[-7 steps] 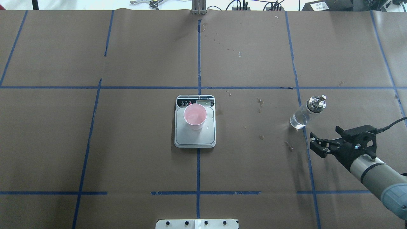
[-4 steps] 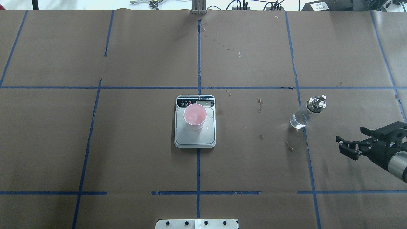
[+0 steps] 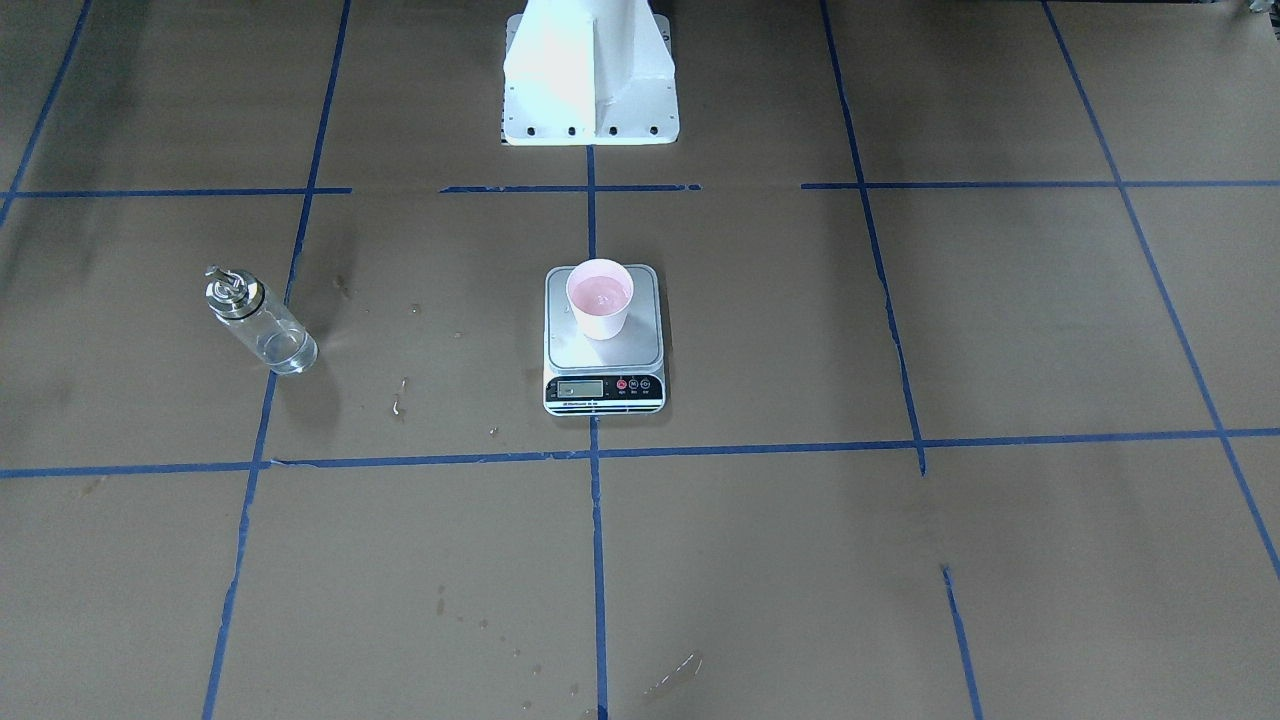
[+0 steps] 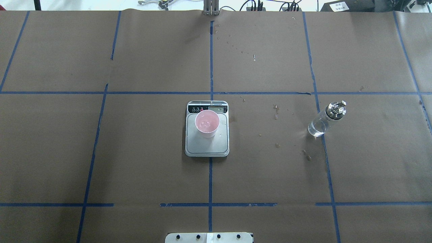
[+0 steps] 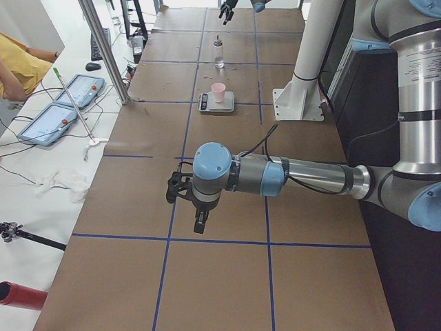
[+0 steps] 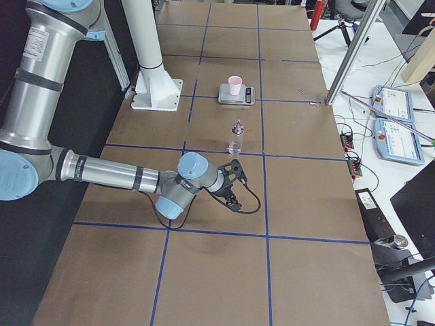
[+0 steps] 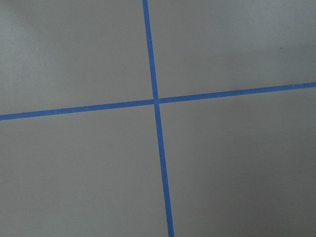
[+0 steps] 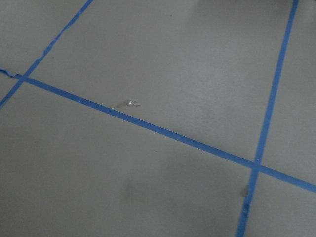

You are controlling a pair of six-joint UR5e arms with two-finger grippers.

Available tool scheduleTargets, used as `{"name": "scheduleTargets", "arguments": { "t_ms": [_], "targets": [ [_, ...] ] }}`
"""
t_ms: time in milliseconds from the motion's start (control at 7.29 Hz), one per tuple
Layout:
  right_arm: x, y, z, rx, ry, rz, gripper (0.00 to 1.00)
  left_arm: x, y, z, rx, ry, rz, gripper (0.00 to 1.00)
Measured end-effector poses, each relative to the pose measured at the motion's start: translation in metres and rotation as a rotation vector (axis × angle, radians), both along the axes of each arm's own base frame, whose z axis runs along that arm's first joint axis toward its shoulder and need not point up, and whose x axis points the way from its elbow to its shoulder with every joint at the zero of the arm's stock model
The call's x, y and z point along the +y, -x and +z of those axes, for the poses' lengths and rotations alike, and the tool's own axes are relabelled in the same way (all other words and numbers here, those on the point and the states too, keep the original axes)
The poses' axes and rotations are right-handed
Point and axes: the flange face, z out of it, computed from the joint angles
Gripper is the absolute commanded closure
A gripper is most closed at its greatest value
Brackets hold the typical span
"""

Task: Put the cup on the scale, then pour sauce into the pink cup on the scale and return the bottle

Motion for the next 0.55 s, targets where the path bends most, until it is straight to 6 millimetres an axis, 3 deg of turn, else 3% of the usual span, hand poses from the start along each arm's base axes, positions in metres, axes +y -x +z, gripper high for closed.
{"name": "scheduleTargets", "arguments": {
  "t_ms": [137, 274, 548],
  "targets": [
    [-0.014, -0.028, 0.000, -0.012, 0.071, -0.001, 0.00, 0.000, 0.000, 0.000, -0.001, 0.000, 0.000, 0.00],
    [-0.031, -0.045, 0.000, -0.013, 0.158, 0.007, 0.00, 0.001, 0.000, 0.001, -0.001, 0.002, 0.001, 0.00],
    [-0.074, -0.060, -0.016, 0.010, 0.322, -0.001, 0.00, 0.001, 0.000, 0.002, -0.001, 0.004, 0.001, 0.00]
  ]
}}
